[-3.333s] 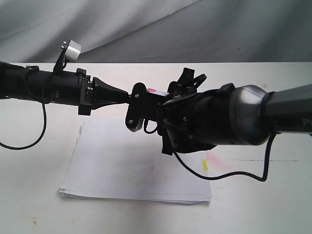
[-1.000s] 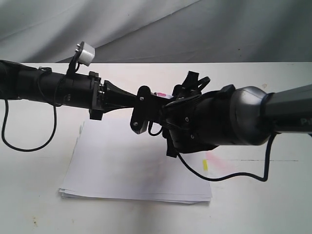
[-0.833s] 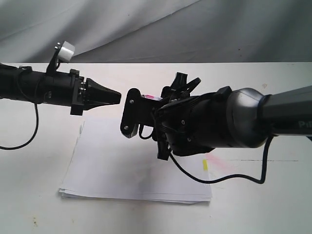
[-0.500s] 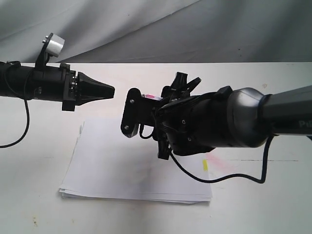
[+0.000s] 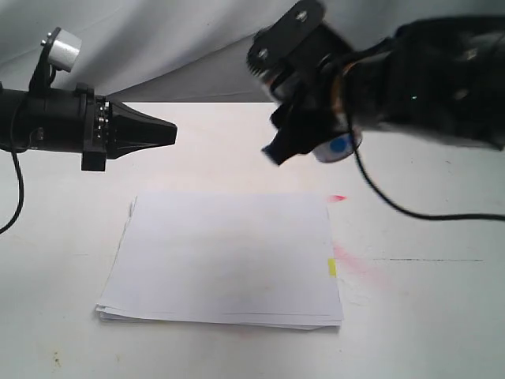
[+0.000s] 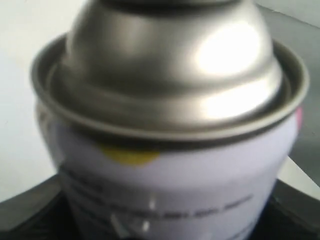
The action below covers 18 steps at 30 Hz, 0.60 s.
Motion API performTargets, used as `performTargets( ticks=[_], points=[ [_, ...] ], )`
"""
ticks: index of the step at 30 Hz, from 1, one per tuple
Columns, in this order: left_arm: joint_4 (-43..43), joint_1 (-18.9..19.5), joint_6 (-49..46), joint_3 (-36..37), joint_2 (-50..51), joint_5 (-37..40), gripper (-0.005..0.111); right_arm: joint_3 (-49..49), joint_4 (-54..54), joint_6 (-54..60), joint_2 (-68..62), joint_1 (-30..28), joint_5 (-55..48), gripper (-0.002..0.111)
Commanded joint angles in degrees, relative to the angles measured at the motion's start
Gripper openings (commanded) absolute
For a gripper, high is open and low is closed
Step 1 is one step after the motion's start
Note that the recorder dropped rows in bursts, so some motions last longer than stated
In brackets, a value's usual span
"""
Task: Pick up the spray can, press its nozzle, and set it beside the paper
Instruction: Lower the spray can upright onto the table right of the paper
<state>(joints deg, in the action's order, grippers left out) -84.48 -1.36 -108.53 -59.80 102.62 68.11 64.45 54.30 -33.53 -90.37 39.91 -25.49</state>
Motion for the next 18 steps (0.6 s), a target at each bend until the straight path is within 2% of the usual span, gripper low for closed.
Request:
performTargets(
  ticks=[1,6,11,15,18],
  points=[
    [-0.66,0.13,0.51,1.94,-2.92,-0.82,0.0,0.6,-6.27,-0.3,9.27,-6.44,4.12,0.0],
    [-1.26,0.13,0.51,3.45,-4.28,-0.82,0.0,-0.57,-14.51,-0.16,16.79,-12.03,6.07,0.0],
    [-1.97,0.13,0.51,4.22,-4.66,-0.82,0.0,-10.81,-18.83,-0.16,22.55,-14.12,11.05,0.0],
    [-1.97,0.13,0.51,4.33,-4.66,-0.82,0.0,-21.37,-19.31,-1.9,21.91,-15.77,26.79,0.0],
    [-1.97,0.13,0.51,4.45,-4.66,-0.82,0.0,-24.85,-22.1,-1.52,17.88,-19.0,38.2,0.0]
  ],
)
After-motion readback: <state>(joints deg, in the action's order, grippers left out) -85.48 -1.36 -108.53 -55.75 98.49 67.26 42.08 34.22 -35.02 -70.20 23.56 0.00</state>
